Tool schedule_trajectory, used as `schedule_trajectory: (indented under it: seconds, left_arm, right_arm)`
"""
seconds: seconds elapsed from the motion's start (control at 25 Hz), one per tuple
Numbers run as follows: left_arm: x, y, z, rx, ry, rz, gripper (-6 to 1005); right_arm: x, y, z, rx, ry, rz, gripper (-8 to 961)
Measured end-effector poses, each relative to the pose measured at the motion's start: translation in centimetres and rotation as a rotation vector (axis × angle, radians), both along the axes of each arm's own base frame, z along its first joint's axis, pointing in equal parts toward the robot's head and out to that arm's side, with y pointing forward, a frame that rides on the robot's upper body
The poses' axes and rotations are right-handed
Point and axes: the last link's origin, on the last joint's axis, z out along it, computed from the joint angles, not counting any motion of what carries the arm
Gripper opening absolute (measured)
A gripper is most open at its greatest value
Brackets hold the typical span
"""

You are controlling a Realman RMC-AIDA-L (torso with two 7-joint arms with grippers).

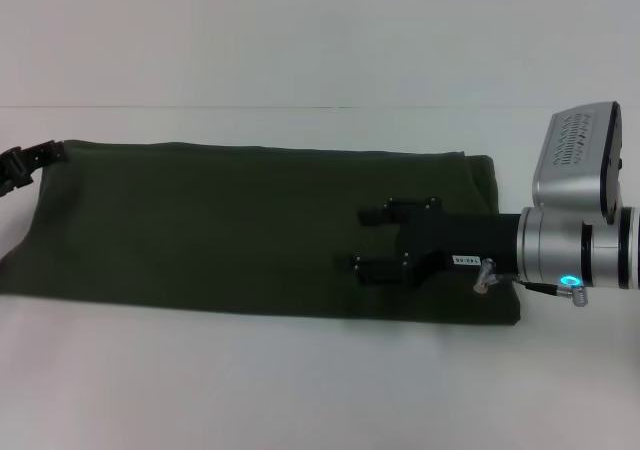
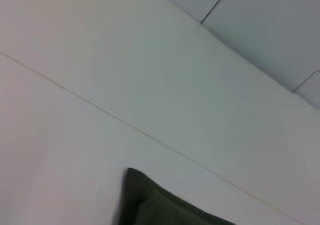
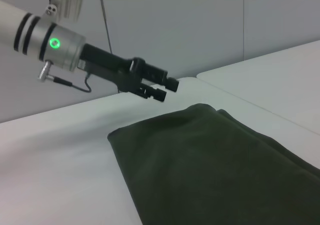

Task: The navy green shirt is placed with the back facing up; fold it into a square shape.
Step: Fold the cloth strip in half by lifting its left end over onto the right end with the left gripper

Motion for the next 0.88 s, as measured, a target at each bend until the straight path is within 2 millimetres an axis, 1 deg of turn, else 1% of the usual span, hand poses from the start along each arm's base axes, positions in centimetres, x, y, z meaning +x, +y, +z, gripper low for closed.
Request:
schedule_trajectory:
  seconds: [0.12, 0.2, 0.4, 0.48, 0.68, 0.88]
  left_arm:
    - [0.5, -0.1, -0.3, -0.030, -0.027, -0.023, 627]
    - [0.6, 0.0, -0.9, -0.052, -0.028, -0.025, 685]
    - [-0.4, -0.1, -2.8, -0.071, -0.017, 0.021, 833]
    - [-0.9, -0.1, -3.1, -0.061, -0.006, 0.044, 893]
    - [-1.9, -0.4, -3.5, -0.044, 0.010, 0.086, 894]
    - [-2.1, -0.6, -3.7, -0.040, 0.019, 0.089, 895]
  right_arm:
    - [0.0, 0.0, 0.0, 0.000, 0.000, 0.000, 787]
    - [0.0, 0.0, 0.0, 0.000, 0.000, 0.000, 787]
    - [0.0, 0.0, 0.0, 0.000, 0.000, 0.000, 787]
    - [0.0, 0.0, 0.0, 0.000, 0.000, -0.001, 787]
    - [0.0, 0.0, 0.0, -0.001, 0.001, -0.002, 787]
    - [0.0, 0.0, 0.0, -0.001, 0.001, -0.002, 787]
